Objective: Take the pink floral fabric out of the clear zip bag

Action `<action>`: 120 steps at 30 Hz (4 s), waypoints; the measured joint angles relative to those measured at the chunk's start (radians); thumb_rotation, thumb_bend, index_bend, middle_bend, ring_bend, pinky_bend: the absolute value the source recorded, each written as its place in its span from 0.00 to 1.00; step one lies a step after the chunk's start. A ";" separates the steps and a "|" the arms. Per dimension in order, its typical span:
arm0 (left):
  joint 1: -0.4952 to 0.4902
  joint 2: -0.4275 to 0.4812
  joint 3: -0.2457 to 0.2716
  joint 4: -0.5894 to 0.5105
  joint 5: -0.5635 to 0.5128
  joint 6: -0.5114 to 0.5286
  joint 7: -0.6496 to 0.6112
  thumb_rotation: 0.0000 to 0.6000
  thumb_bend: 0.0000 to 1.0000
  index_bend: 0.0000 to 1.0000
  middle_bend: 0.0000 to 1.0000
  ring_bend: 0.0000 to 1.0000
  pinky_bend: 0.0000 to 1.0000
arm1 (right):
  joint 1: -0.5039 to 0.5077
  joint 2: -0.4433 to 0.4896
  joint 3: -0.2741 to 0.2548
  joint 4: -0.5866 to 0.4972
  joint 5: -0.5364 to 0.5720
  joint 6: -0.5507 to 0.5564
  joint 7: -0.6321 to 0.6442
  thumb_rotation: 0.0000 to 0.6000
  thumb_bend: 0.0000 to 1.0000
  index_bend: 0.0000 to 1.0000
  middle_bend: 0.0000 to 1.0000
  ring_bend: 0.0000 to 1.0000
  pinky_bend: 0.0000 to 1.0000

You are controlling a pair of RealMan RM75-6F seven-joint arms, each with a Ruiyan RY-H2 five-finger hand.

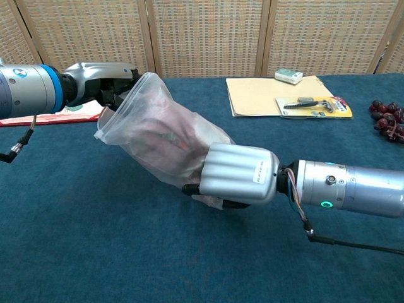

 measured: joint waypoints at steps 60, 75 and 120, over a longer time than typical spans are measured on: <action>0.056 0.138 -0.040 0.054 0.042 0.053 -0.056 1.00 0.77 0.69 0.00 0.00 0.00 | -0.034 0.168 -0.085 -0.038 -0.016 0.064 -0.032 1.00 0.61 0.76 0.83 0.79 1.00; 0.160 0.325 -0.058 0.155 0.067 0.049 -0.172 1.00 0.77 0.69 0.00 0.00 0.00 | -0.107 0.350 -0.086 -0.038 0.025 0.060 -0.053 1.00 0.61 0.76 0.83 0.79 1.00; 0.654 0.253 0.166 -0.045 0.438 0.751 0.040 1.00 0.08 0.00 0.00 0.00 0.00 | -0.670 0.673 0.135 -0.918 0.441 0.351 -0.073 1.00 0.00 0.00 0.00 0.00 0.00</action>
